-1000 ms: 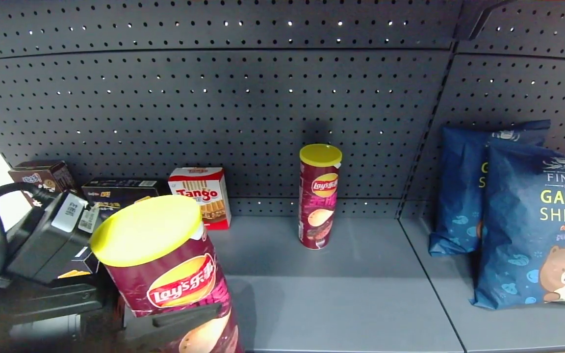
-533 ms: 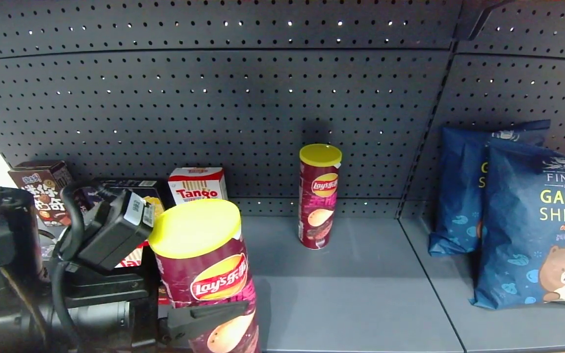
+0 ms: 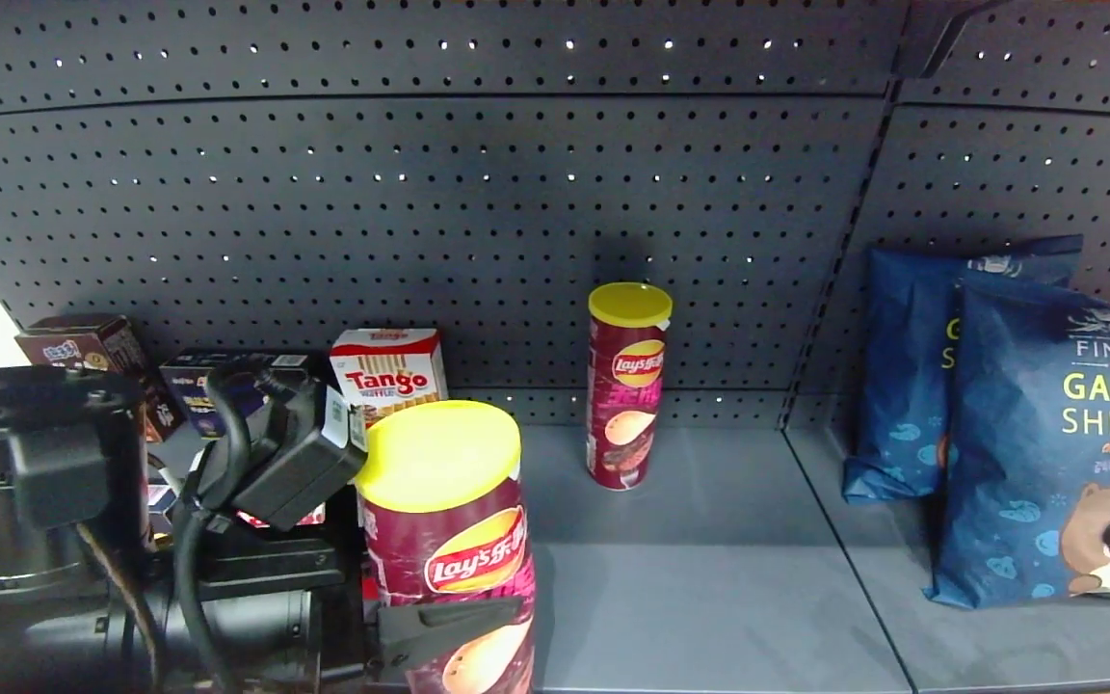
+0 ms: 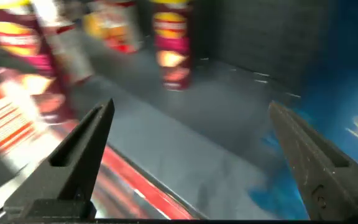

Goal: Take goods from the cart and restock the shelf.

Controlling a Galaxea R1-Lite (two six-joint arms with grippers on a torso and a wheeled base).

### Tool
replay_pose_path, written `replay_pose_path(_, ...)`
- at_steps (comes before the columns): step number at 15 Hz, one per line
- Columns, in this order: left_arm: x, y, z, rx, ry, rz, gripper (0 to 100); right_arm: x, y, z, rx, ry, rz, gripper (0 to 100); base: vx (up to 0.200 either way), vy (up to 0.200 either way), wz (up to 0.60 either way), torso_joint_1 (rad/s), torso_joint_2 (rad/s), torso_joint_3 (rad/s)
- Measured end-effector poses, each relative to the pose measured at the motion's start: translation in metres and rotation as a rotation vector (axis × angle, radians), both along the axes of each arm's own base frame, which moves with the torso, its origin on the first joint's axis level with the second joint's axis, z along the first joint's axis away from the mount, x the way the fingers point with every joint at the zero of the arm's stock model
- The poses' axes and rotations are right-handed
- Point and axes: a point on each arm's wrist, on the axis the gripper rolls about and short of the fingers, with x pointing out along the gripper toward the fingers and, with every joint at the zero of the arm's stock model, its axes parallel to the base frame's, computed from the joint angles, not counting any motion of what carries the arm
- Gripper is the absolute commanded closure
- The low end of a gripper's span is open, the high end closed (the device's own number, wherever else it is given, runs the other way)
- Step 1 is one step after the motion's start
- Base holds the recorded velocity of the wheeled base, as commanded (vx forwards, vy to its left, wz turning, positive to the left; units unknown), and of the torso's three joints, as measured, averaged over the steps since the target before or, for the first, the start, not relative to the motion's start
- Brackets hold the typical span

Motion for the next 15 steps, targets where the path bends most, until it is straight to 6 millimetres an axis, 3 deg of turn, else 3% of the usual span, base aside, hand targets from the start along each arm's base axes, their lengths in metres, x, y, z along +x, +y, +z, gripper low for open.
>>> replay_pose_path(3, 0.014, -0.009, 0.006, -0.007, -0.013, 0.001, 100, 0.039, 0.030, 0.010, -0.019, 0.027, 0.095, 0, 0.000, 0.000, 0.00, 0.000, 0.00, 0.000)
replay_pose_path(8, 0.028, -0.016, 0.002, 0.007, 0.004, 0.010, 100, 0.095, 0.069, 0.004, -0.089, 0.045, 0.202, 0, 0.000, 0.000, 0.00, 0.000, 0.00, 0.000)
replay_pose_path(12, 0.030, -0.014, -0.002, 0.018, 0.014, 0.029, 100, 0.130, 0.086, 0.000, -0.077, 0.016, 0.292, 0, 0.000, 0.000, 0.00, 0.000, 0.00, 0.000)
replay_pose_path(15, 0.032, -0.013, -0.001, 0.017, 0.012, 0.035, 100, 0.160, 0.086, -0.004, -0.091, -0.033, 0.363, 0, 0.000, 0.000, 0.00, 0.000, 0.00, 0.000)
